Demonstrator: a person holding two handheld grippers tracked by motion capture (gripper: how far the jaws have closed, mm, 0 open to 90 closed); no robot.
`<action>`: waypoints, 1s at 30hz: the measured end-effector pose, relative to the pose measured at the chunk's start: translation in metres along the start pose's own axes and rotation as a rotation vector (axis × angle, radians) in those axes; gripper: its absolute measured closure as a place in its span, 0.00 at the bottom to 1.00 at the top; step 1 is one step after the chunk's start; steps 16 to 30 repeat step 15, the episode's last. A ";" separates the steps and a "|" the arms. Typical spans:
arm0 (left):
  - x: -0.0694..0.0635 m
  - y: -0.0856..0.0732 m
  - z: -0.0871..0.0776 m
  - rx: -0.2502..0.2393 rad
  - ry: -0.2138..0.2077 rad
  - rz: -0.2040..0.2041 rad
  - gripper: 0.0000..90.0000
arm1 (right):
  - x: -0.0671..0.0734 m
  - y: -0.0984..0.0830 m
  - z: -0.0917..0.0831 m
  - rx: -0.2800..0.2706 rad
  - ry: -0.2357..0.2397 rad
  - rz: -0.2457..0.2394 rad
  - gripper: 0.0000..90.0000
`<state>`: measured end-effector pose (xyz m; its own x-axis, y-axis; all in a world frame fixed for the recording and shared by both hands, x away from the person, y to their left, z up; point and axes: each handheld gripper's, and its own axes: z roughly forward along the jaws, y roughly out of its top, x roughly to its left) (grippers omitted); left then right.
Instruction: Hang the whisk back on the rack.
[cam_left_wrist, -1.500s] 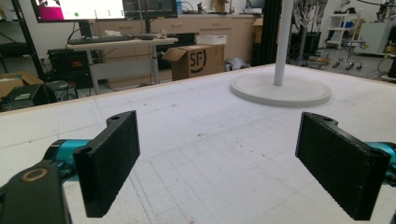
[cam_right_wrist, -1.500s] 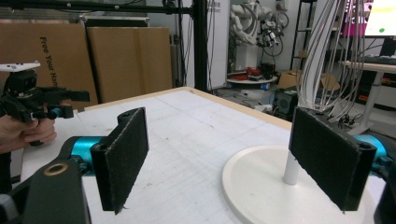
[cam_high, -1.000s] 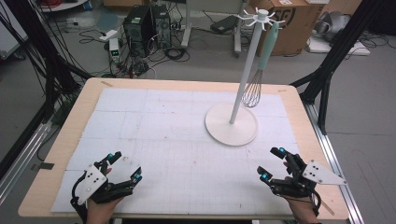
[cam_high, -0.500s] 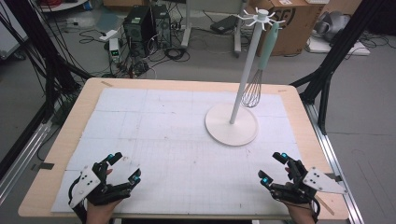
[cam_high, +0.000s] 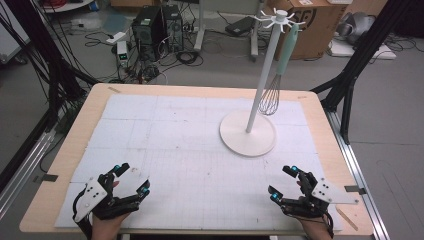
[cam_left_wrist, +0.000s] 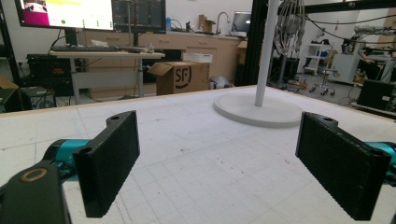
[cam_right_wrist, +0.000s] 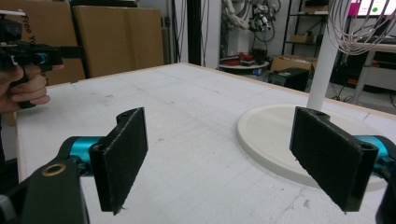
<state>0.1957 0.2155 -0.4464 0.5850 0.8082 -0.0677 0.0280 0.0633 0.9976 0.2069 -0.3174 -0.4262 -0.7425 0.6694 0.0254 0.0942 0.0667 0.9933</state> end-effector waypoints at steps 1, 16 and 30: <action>0.000 0.000 0.000 0.001 0.001 0.000 0.16 | 0.000 0.000 0.000 -0.001 -0.002 -0.003 0.20; 0.000 0.000 0.000 0.002 0.002 0.000 0.16 | -0.001 0.001 -0.001 -0.007 0.001 0.010 0.20; 0.000 0.000 0.000 0.002 0.002 0.000 0.16 | -0.001 0.001 -0.001 -0.007 0.001 0.010 0.20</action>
